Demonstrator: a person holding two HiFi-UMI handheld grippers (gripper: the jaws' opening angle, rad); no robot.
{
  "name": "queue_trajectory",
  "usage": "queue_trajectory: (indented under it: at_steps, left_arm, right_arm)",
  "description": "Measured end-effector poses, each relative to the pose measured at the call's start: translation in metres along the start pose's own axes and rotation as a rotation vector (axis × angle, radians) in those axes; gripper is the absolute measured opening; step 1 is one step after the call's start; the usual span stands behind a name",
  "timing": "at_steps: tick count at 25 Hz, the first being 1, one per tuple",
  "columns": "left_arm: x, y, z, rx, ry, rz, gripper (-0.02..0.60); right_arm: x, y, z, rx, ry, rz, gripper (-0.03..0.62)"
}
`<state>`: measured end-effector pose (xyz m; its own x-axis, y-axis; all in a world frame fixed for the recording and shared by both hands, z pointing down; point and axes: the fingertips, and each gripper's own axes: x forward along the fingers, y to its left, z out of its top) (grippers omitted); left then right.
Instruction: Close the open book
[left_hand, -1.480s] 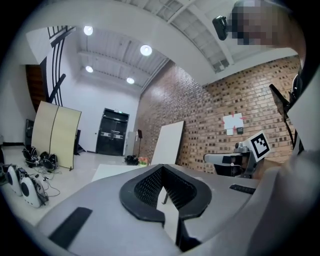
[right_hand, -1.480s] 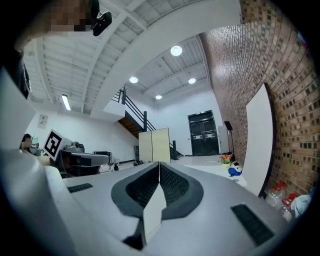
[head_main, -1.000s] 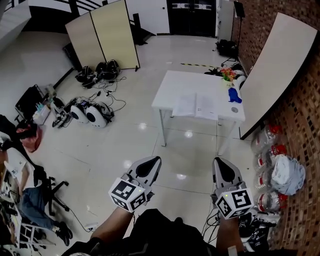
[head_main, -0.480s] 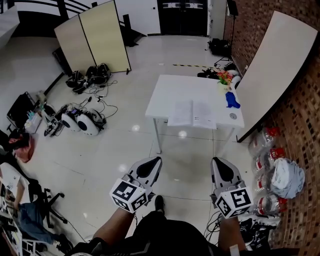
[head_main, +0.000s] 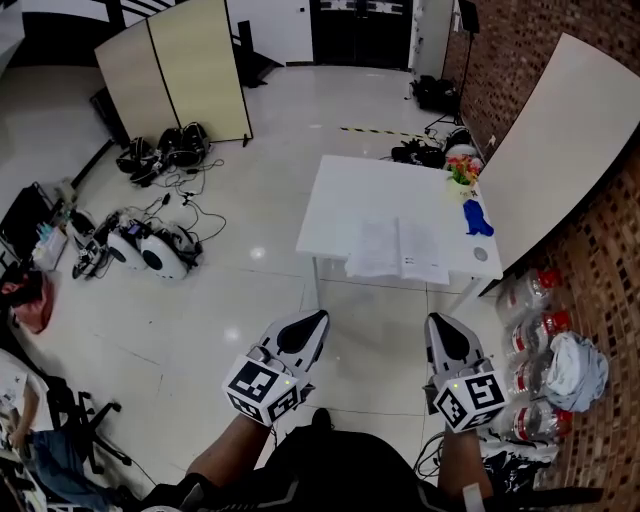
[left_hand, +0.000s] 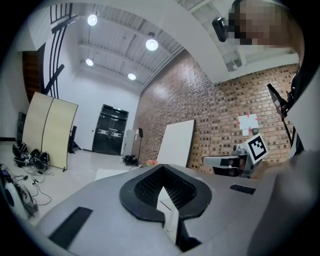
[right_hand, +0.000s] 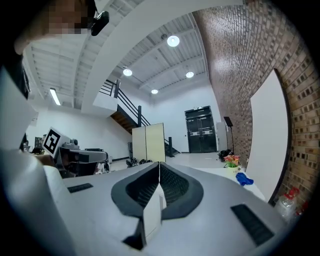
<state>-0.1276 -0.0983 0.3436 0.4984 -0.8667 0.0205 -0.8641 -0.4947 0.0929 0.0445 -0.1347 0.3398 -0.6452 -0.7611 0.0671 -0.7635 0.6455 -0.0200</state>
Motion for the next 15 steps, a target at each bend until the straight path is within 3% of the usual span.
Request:
queue_trajectory:
  at_steps: [7,15]
  left_arm:
    - [0.012,0.062,0.003,-0.005,-0.013,-0.031,-0.005]
    - [0.064,0.096,-0.011,-0.038,0.017,-0.033,-0.005]
  right_arm:
    - [0.07,0.011,-0.003,-0.001,0.031,-0.009,0.0]
    - [0.125,-0.012,-0.001,-0.044,0.063,0.007,0.0]
